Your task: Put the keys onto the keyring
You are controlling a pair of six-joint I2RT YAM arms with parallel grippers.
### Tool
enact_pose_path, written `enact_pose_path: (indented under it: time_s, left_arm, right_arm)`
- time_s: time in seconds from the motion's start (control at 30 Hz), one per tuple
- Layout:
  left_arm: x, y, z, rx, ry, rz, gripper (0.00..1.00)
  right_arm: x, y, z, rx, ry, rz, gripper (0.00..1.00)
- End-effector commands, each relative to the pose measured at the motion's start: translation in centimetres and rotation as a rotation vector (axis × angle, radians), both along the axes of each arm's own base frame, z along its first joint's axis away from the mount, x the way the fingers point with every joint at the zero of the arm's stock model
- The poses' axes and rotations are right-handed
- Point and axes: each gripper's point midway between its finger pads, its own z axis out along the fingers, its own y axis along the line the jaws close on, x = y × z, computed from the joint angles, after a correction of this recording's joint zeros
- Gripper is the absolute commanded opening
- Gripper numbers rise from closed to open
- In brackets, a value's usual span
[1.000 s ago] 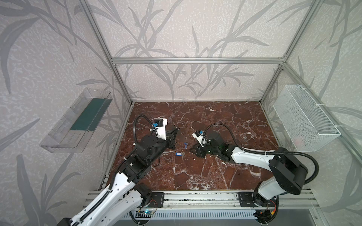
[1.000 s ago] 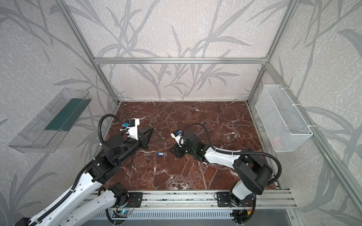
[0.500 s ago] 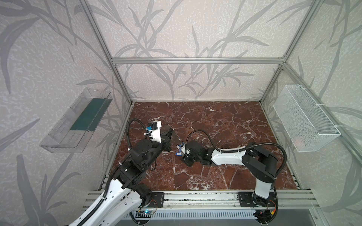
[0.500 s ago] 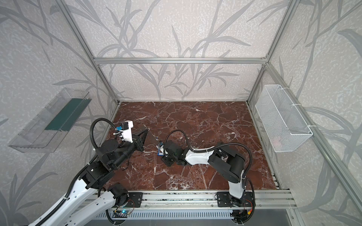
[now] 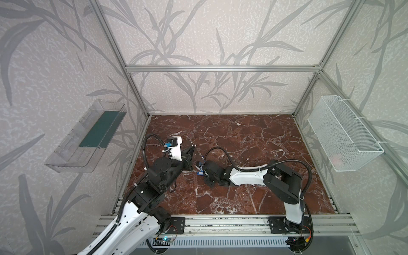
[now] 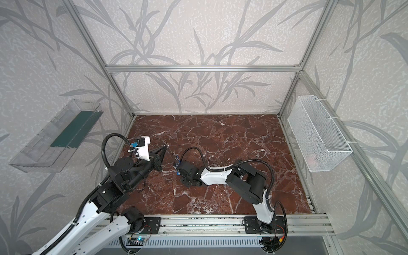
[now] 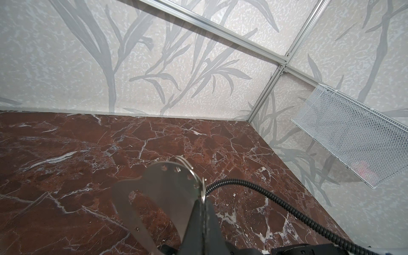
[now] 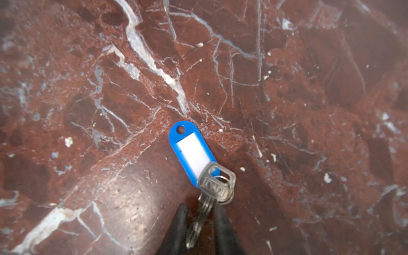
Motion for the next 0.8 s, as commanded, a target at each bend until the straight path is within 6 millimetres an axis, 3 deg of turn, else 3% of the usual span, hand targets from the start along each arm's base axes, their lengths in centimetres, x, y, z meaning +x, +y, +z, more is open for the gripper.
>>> enact_pose_path:
  time_s: [0.0, 0.07, 0.23, 0.37, 0.57, 0.67, 0.77]
  left_arm:
    - [0.0, -0.1, 0.3, -0.007, -0.021, -0.006, 0.00]
    - [0.0, -0.1, 0.3, -0.007, -0.022, -0.005, 0.00]
    - [0.1, -0.3, 0.3, -0.007, -0.020, -0.012, 0.00]
    - [0.1, -0.5, 0.2, -0.006, -0.017, -0.018, 0.00]
    - [0.1, -0.6, 0.2, -0.009, -0.015, -0.023, 0.00]
    - [0.2, -0.8, 0.1, -0.009, -0.012, -0.029, 0.00]
    - [0.3, -1.0, 0.1, -0.014, -0.011, -0.038, 0.00]
  right_arm:
    - [-0.2, -3.1, -2.5, -0.139, 0.009, -0.041, 0.12]
    - [-0.1, -3.8, -2.3, -0.132, -0.004, -0.059, 0.06]
    - [0.0, -6.6, -2.0, -0.112, 0.010, -0.119, 0.05]
    - [0.4, -10.7, -2.3, -0.094, 0.058, -0.208, 0.05]
    - [-1.9, -16.3, -2.8, -0.095, 0.136, -0.302, 0.05]
    - [-3.4, -17.7, -2.2, -0.070, 0.168, -0.319, 0.07]
    - [-3.9, -17.9, -0.4, 0.002, 0.184, -0.328, 0.14]
